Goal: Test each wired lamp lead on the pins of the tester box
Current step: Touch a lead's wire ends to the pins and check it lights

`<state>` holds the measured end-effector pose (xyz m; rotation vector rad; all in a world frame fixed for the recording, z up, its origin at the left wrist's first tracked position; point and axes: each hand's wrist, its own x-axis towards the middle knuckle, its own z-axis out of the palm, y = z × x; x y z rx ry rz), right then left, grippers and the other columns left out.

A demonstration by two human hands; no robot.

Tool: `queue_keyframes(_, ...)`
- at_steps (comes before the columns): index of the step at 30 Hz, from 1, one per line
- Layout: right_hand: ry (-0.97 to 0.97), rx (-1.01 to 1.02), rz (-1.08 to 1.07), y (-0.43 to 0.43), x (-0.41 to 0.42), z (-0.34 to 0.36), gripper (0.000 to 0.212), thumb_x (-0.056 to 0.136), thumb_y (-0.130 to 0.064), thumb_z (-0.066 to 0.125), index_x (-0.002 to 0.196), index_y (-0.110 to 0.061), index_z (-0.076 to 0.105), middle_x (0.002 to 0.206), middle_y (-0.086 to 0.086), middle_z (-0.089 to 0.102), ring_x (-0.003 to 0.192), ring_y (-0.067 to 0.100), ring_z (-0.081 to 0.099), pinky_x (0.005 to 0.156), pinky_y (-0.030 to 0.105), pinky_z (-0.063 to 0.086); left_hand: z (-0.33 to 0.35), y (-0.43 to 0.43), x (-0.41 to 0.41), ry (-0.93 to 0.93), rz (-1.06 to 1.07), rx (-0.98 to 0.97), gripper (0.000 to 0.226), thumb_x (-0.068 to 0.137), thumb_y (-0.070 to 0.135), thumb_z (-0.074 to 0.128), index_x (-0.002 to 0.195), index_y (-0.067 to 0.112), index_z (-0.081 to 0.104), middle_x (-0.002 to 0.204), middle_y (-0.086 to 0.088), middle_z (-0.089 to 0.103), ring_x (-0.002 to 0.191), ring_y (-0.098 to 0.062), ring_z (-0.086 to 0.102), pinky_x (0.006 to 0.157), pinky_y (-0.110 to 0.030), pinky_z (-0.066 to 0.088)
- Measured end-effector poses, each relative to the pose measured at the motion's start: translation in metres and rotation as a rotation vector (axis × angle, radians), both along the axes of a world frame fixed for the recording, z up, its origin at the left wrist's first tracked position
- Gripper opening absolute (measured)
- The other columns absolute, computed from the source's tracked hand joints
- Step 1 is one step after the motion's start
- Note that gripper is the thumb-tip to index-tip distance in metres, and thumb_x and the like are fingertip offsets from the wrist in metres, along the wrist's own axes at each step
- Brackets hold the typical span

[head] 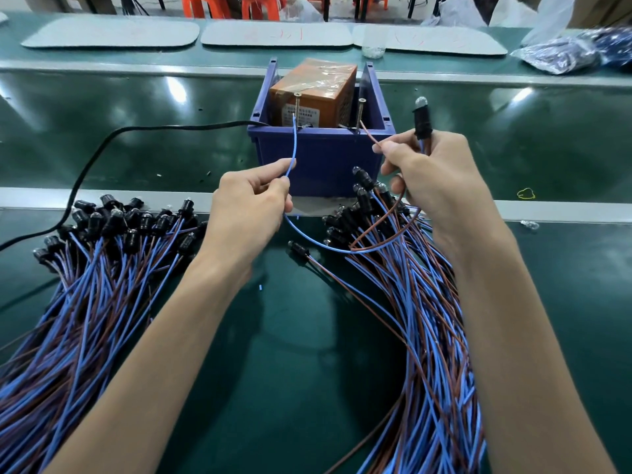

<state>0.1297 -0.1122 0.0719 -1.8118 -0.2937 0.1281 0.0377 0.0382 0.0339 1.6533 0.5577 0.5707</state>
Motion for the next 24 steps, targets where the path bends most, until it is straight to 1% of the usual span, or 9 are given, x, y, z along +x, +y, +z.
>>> queue_keyframes(8,-0.004,0.028,0.041,-0.0002,-0.0022,0.0036,0.02,0.089,-0.011,0.056,0.074,-0.018,0.067,0.052,-0.011,0.056,0.042,0.004,0.046,0.045,0.014,0.037,0.0013,-0.0009,0.0002,0.007,-0.012,0.013,0.03,0.094,0.011,0.052,0.098,0.035,0.069,0.047,0.014,0.052,0.051,-0.001,0.046,0.053,-0.012,0.036)
queue_keyframes(11,-0.002,0.039,0.056,-0.0003,-0.0034,0.0049,0.021,0.089,-0.01,0.055,0.073,-0.018,0.067,0.052,-0.01,0.056,0.042,0.003,0.046,0.044,0.014,0.037,0.0005,-0.0014,0.0002,0.012,-0.013,0.015,0.029,0.094,0.011,0.053,0.099,0.035,0.069,0.047,0.014,0.053,0.052,-0.001,0.047,0.055,-0.014,0.036)
queue_keyframes(15,-0.003,0.039,0.062,-0.0012,-0.0045,0.0057,0.021,0.089,-0.01,0.056,0.073,-0.018,0.067,0.054,-0.009,0.057,0.042,0.003,0.046,0.044,0.014,0.037,-0.0004,-0.0013,0.0006,0.014,-0.013,0.016,0.028,0.094,0.01,0.053,0.105,0.029,0.07,0.046,0.014,0.052,0.05,0.0,0.047,0.05,-0.009,0.034)
queue_keyframes(18,-0.007,0.018,0.069,-0.0015,-0.0043,0.0057,0.018,0.088,-0.011,0.056,0.076,-0.018,0.068,0.056,-0.009,0.057,0.044,0.004,0.045,0.046,0.015,0.036,-0.0011,-0.0009,0.0005,0.013,-0.013,0.014,0.028,0.094,0.009,0.053,0.106,0.028,0.071,0.046,0.014,0.052,0.049,0.001,0.047,0.049,-0.007,0.034)
queue_keyframes(24,0.004,0.041,0.071,-0.0015,-0.0045,0.0059,0.016,0.089,-0.011,0.057,0.077,-0.016,0.067,0.055,-0.009,0.057,0.042,0.004,0.044,0.045,0.013,0.036,-0.0008,-0.0018,0.0003,0.028,-0.017,0.025,0.028,0.094,0.01,0.053,0.107,0.027,0.071,0.047,0.013,0.053,0.051,0.0,0.048,0.051,-0.01,0.035)
